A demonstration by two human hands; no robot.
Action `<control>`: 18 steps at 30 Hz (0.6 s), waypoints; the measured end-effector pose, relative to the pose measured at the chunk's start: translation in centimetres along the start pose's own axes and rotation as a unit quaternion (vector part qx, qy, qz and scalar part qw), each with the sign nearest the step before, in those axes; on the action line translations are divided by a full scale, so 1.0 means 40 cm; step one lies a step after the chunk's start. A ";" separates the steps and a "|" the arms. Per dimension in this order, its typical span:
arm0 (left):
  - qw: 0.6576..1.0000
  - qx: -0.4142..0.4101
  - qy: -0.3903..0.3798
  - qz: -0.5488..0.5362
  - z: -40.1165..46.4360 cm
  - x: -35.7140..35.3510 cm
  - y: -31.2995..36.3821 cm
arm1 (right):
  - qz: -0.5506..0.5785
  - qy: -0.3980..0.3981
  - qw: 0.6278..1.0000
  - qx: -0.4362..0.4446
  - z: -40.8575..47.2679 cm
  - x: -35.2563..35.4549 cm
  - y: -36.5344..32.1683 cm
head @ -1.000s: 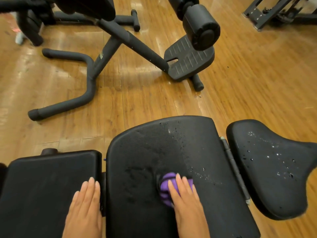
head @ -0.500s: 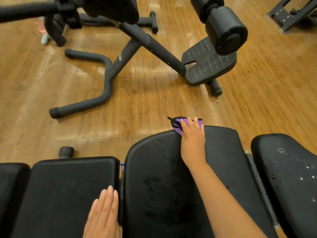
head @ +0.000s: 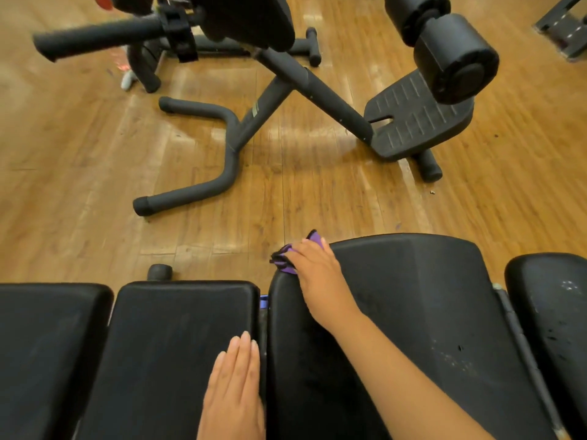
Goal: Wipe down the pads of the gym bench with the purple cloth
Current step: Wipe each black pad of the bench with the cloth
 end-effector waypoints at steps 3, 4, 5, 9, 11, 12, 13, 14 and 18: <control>1.000 0.004 0.010 0.014 -0.005 0.007 0.006 | -0.009 -0.016 0.998 0.058 -0.027 -0.006 -0.044; 1.000 0.008 0.009 0.010 -0.005 0.011 0.008 | -0.017 -0.007 0.998 0.064 -0.036 -0.003 -0.052; 1.000 0.010 0.010 0.003 -0.004 0.015 0.009 | -0.020 -0.003 0.998 0.063 -0.046 -0.002 -0.058; 1.000 0.018 -0.003 -0.012 -0.009 0.014 0.009 | -0.054 -0.029 0.994 0.095 -0.132 -0.051 -0.106; 1.000 0.010 0.003 -0.018 -0.011 0.016 0.012 | -0.060 -0.025 0.993 0.096 -0.201 -0.073 -0.132; 1.000 0.009 0.004 -0.018 -0.010 0.017 0.012 | -0.053 0.000 0.994 0.098 -0.237 -0.079 -0.146; 1.000 0.010 0.006 -0.017 -0.009 0.018 0.012 | -0.036 0.016 0.994 0.099 -0.271 -0.082 -0.161; 1.000 0.013 0.005 -0.019 -0.008 0.019 0.012 | -0.024 0.015 0.994 0.103 -0.305 -0.084 -0.176; 0.999 0.016 0.000 -0.038 -0.005 0.029 0.019 | -0.143 0.060 0.978 0.140 -0.447 -0.069 -0.213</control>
Point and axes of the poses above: each hand's wrist, its own z-axis towards the middle knuckle, its own x-axis out of the back of the hand, y = z × x, the point moved 7 cm from there along z, towards the middle knuckle, and after that the axes turned 10 degrees about -z, right-handed, at the moved point
